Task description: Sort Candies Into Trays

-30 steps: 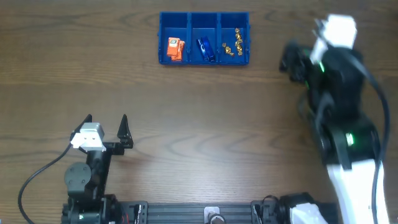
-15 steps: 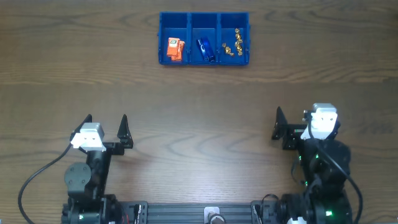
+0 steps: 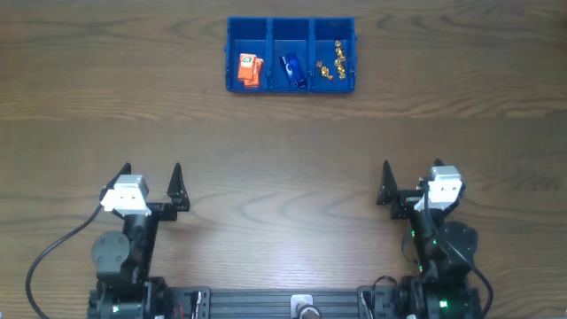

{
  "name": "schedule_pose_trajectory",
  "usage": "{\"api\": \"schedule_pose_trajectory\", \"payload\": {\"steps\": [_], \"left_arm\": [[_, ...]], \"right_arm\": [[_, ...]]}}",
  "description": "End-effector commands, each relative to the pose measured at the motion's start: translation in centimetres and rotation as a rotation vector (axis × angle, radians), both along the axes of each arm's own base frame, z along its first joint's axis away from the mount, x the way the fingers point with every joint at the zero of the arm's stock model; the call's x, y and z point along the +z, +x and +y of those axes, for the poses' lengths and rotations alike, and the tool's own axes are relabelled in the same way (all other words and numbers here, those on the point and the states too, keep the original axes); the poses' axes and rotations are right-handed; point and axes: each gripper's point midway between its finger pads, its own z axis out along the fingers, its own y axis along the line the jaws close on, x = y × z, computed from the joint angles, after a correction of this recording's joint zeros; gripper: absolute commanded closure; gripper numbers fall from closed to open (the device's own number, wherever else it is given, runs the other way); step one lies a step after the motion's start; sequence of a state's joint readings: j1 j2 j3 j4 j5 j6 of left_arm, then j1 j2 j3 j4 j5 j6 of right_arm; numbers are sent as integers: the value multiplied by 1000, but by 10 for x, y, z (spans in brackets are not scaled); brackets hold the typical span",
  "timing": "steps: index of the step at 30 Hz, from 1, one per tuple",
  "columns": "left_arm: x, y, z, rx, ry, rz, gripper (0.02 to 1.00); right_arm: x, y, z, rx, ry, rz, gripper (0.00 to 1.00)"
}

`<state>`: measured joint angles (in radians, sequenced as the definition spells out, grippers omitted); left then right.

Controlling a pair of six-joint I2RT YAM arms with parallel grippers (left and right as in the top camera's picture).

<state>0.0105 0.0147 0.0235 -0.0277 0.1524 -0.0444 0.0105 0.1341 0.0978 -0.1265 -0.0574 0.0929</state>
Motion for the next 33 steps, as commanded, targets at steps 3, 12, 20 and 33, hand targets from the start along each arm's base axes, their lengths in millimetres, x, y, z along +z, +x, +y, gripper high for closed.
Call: {"api": "schedule_pose_trajectory", "payload": {"steps": [3, 12, 20, 33], "left_arm": [[-16, -1, -4, -23, 4, 46, 20], [-16, -1, -4, -23, 4, 46, 20], [-16, -1, -4, -23, 4, 46, 20], [-16, -1, -4, -23, 4, 46, 20]], "right_arm": [[-21, 3, 1, 12, -9, -5, 1], [-30, 2, 1, 11, -10, 29, 1], [-30, 2, 1, 11, -10, 29, 1], [-29, 1, 3, 20, -10, 26, 1]]}}
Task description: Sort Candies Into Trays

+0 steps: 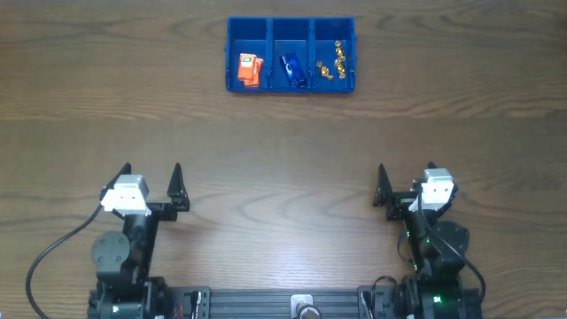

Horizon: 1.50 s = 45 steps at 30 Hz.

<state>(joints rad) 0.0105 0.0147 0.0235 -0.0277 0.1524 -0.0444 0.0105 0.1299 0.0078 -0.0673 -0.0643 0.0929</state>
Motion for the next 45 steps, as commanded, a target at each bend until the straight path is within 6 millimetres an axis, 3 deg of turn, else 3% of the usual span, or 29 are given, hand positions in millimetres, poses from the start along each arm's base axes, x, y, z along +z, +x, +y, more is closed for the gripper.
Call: {"api": "schedule_pose_trajectory", "payload": {"steps": [1, 6, 10, 45], "left_arm": [[-16, -1, -4, -23, 4, 46, 20], [-16, -1, -4, -23, 4, 46, 20], [-16, -1, -4, -23, 4, 46, 20], [-16, -1, -4, -23, 4, 46, 20]], "right_arm": [[0, -1, 3, 16, -11, -2, 1], [7, -1, 2, 12, -11, -31, 1], [29, -4, 2, 12, -10, -128, 1], [27, -4, 2, 12, -10, -118, 1]]}}
